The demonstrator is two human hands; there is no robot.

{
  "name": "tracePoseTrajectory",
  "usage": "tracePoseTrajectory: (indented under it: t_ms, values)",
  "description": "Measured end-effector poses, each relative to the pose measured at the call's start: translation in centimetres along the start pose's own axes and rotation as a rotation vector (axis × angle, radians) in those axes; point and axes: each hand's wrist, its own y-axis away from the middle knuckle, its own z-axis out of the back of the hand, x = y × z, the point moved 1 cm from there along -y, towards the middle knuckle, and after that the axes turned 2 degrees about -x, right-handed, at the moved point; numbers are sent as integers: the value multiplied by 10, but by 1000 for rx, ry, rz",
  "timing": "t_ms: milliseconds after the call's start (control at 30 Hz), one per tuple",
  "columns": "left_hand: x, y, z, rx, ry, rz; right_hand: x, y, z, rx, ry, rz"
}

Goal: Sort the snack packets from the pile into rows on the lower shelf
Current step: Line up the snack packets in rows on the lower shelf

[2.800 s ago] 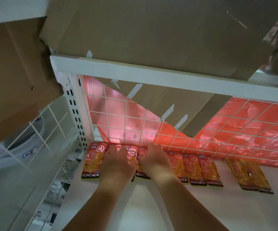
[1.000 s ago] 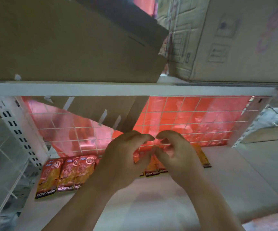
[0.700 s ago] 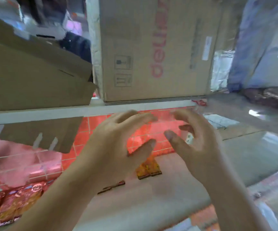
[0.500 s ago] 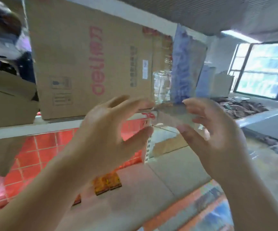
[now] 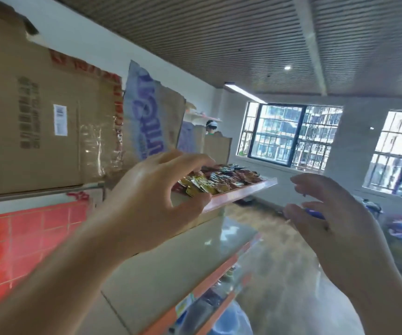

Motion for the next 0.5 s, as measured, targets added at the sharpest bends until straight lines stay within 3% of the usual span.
tracePoseTrajectory:
  t_ms: [500]
  values:
    - [146,-147,-133,202,-78,-43,-165,-137,-111,113,131,33]
